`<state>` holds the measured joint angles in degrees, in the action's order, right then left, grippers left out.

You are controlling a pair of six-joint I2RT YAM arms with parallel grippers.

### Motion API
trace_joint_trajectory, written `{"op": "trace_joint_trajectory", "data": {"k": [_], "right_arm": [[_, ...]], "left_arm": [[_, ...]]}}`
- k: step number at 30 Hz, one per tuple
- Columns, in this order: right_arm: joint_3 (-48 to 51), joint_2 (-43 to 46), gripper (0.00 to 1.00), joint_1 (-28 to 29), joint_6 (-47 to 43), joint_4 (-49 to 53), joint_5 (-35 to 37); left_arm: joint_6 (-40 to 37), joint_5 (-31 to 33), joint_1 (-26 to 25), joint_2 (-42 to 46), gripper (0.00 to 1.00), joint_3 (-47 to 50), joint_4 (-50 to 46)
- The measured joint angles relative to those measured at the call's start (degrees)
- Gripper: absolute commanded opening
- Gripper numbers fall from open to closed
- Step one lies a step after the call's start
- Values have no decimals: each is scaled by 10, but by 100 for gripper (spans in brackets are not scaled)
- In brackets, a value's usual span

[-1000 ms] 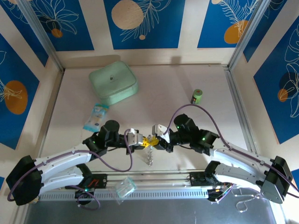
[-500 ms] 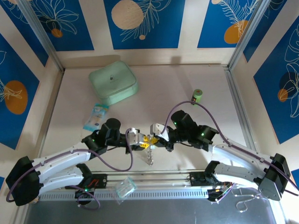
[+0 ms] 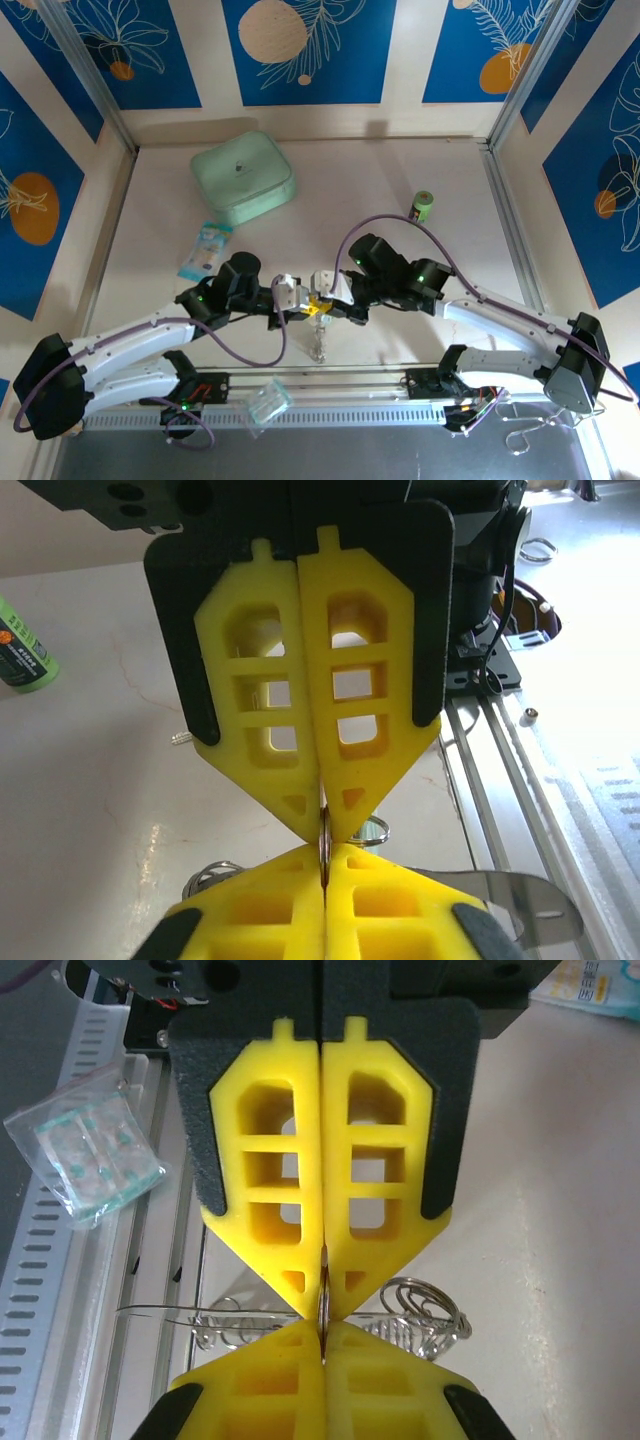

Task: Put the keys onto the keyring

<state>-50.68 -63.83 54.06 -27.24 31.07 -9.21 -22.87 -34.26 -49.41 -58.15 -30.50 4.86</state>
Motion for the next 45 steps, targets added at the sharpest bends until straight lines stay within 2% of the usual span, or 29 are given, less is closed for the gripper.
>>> {"op": "trace_joint_trajectory", "data": {"k": [1,5,7,13,19,24,28,33,45], "right_arm": [[0,0,0,0,0,1,1],[9,12,25,-3,13,-14,1],[33,39,31,-15,25,-45,-7],[130,141,39,-58,99,-127,-40],[188,145,40,-52,157,-178,-50],[197,135,37,-49,172,-199,-50],[197,125,23,-49,179,-215,-55],[197,114,10,-47,185,-228,-63],[197,79,3,-38,187,-251,-67]], "left_arm": [[-2,0,0,-1,0,0,-1],[-2,0,0,-1,0,0,2],[-1,0,0,-1,0,0,3],[15,0,0,10,0,29,59],[27,0,0,11,0,42,92],[31,-2,0,11,0,42,102],[35,-2,0,11,0,42,111],[41,-2,0,11,0,42,121],[55,-2,0,4,0,42,125]]}}
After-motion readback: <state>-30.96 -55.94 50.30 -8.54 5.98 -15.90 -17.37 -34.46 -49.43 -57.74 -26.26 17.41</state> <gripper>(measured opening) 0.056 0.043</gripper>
